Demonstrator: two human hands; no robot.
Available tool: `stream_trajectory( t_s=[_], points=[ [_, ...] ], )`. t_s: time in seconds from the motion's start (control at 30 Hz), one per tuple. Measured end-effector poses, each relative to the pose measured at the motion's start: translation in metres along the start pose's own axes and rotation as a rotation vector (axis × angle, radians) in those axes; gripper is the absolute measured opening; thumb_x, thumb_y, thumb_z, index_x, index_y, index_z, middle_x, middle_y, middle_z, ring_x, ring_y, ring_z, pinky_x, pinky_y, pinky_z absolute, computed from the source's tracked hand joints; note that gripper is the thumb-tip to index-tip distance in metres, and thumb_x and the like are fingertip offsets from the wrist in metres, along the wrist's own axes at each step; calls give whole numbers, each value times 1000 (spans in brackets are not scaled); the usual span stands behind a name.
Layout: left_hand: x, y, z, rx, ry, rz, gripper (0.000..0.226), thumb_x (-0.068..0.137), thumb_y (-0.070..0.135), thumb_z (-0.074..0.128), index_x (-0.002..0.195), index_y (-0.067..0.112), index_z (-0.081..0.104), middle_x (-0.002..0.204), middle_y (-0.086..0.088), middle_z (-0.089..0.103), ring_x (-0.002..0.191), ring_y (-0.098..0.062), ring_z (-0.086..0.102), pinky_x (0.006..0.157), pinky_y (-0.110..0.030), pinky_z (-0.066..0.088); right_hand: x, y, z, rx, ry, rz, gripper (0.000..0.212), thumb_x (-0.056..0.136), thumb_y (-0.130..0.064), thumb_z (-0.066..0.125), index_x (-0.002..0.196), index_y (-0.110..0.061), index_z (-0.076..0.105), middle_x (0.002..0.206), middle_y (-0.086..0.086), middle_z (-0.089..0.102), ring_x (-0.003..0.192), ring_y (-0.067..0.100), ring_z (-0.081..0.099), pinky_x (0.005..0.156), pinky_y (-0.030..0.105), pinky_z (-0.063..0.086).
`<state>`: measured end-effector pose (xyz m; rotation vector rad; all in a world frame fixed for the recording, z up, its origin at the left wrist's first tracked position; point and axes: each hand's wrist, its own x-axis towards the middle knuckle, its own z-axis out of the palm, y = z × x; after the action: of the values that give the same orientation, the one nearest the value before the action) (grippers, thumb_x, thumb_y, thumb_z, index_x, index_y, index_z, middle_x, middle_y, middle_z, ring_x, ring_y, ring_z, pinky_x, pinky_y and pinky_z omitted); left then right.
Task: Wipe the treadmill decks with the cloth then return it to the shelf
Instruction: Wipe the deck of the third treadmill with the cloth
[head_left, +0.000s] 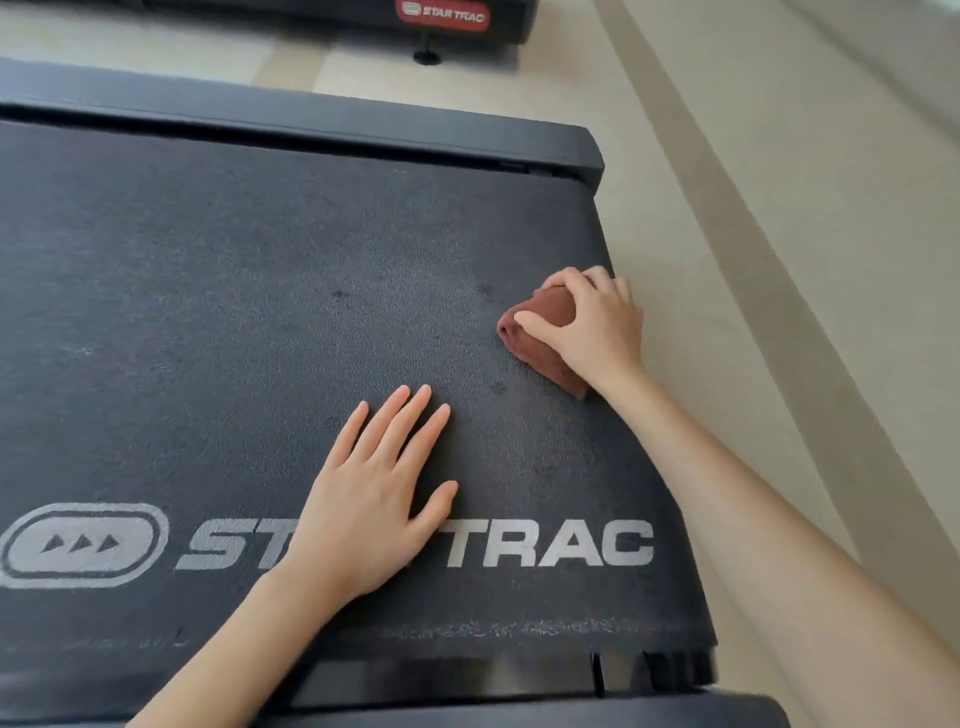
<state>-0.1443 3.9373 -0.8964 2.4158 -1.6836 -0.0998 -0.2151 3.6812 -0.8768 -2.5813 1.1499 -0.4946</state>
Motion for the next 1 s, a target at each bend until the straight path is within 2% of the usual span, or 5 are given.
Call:
stream_trajectory(
  t_s=[0.33, 0.5, 0.7, 0.87, 1.0],
  points=[
    [-7, 3, 2, 6, 35, -11, 67, 89, 55, 17, 145, 20, 30, 153, 1, 23, 143, -17, 12, 115, -39, 7, -228, 26, -58, 72, -44, -162, 59, 57, -79, 59, 106, -47, 50, 108, -20, 46, 101, 8, 42, 85, 32, 38],
    [-6, 3, 0, -20, 42, -21, 69, 87, 56, 16, 145, 21, 30, 153, 1, 24, 143, -16, 11, 117, -39, 8, -184, 18, -48, 80, 52, -103, 49, 58, -73, 62, 93, -39, 60, 97, -16, 51, 93, 11, 47, 80, 39, 44],
    [-5, 2, 2, -28, 40, -9, 71, 86, 57, 16, 144, 20, 31, 153, 0, 26, 143, -18, 16, 117, -42, 11, -55, 21, -22, 9, 37, 113, 49, 63, -70, 68, 95, -35, 57, 103, -5, 52, 108, 24, 44, 81, 34, 38],
    [-6, -1, 2, -23, 45, -4, 71, 86, 57, 16, 144, 19, 32, 153, -1, 26, 143, -19, 17, 117, -43, 12, -94, 16, -30, 62, 13, 6, 47, 64, -66, 67, 98, -34, 58, 106, -7, 53, 106, 20, 43, 87, 41, 41],
    [-6, -1, 3, -26, 53, 3, 71, 86, 56, 17, 143, 18, 34, 152, -2, 28, 142, -19, 17, 117, -44, 13, -180, 18, -57, 137, -109, -217, 46, 62, -66, 67, 94, -34, 59, 100, -16, 50, 96, 12, 45, 86, 34, 41]
  ],
)
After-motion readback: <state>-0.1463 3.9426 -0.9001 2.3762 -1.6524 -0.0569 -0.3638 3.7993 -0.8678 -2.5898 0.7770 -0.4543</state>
